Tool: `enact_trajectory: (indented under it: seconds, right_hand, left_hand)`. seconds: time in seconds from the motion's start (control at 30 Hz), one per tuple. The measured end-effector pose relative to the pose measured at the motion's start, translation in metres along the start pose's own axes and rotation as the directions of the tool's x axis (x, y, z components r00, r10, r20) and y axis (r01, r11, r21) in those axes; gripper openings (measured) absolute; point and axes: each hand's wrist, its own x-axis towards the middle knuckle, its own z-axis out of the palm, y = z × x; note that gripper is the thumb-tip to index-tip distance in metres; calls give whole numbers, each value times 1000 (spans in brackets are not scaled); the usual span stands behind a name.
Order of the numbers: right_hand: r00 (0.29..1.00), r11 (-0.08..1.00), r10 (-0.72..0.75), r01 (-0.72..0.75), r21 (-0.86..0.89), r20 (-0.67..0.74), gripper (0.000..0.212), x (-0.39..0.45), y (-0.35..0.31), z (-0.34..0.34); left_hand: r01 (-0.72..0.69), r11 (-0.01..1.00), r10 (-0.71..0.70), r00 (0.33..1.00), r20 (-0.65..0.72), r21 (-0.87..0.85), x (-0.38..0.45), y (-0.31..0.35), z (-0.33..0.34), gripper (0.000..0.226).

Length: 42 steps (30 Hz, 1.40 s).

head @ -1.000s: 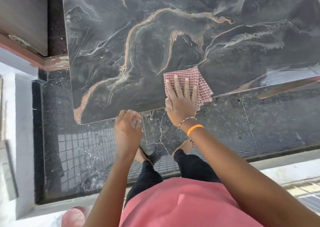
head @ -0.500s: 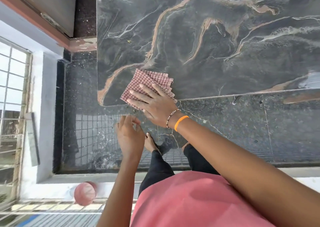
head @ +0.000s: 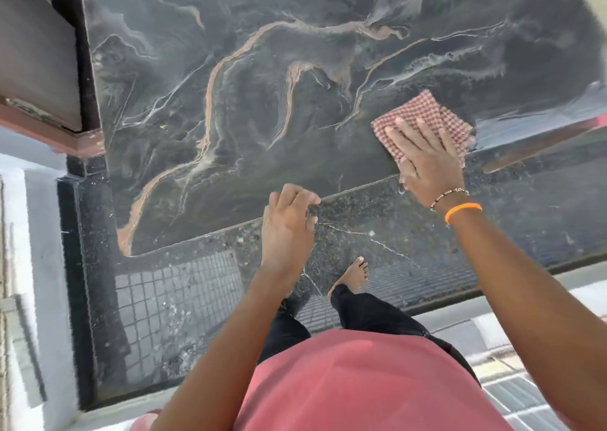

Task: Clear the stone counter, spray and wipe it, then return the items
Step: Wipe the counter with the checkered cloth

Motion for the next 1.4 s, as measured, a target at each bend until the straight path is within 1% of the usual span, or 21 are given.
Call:
enact_trajectory:
  seconds: [0.1,0.2,0.27,0.37,0.4,0.43,0.53,0.6,0.63,0.67,0.77,0.8,0.93,0.97,1.03,1.2,1.4]
  right_hand:
    - [977,979,203,-202,31,-57,62,1,51,-10]
    - [934,939,343,-336,78,-100,63,2,83,-16]
    - [905,910,408,-393,128,-119,63,5,85,-16]
    - [860,858,498,-469,209,-112,63,9,57,-11]
    - [871,863,483,-454,221,-94,62,7,43,-7]
    - [896,883,437,-411,227,-76,60,3,29,-2]
    - [973,952,225,-208,223,-52,50,-10,-16,11]
    - [995,978,90,-80,191,-42,47,-16,-38,18]
    - [998,984,48,-41,173,-40,46,-17,-45,20]
    - [999,987,27,-21,158,-35,47,-17,-48,21]
    - [1000,994,24,-22,109,-18,52,-12,-45,18]
    - [999,995,33,-31,96,-15,53,-11,-41,16]
    - [999,999,-13,11,48,31,52,-7,-32,13]
    - [999,999,-7,6,36,34,52,-6,-25,11]
    - [998,998,54,-54,28,17,53,-2,1,6]
    - [972,973,229,-230,-13,-43,53,13,96,-16]
    - [919,920,393,-393,2,-26,53,36,202,-42]
  left_hand:
    - [-41,997,40,999,15,61,24,21,10,37]
    - [-49,994,45,998,39,102,44,36,20,43]
    - [-51,993,45,998,54,109,51,43,26,43]
    - [-55,990,47,997,63,127,56,48,34,40]
    - [-58,988,49,997,63,142,57,49,37,38]
    - [-62,986,53,997,61,158,57,49,39,35]
    - [-41,982,34,999,40,183,58,50,46,29]
    - [-30,979,27,999,20,200,57,50,47,29]
    - [-30,977,29,1000,8,213,57,50,48,30]
    - [-20,976,20,1000,0,219,57,51,47,31]
    - [-11,974,11,1000,3,227,59,55,46,35]
    - [-29,972,27,1000,12,233,62,60,48,35]
    - [-63,973,58,998,32,222,65,77,55,29]
    - [-81,974,74,996,44,210,67,83,58,28]
    - [-129,976,116,990,82,174,73,97,67,28]
    - [-247,967,232,956,181,66,98,137,91,27]
    - [-329,944,313,908,278,8,136,193,117,22]
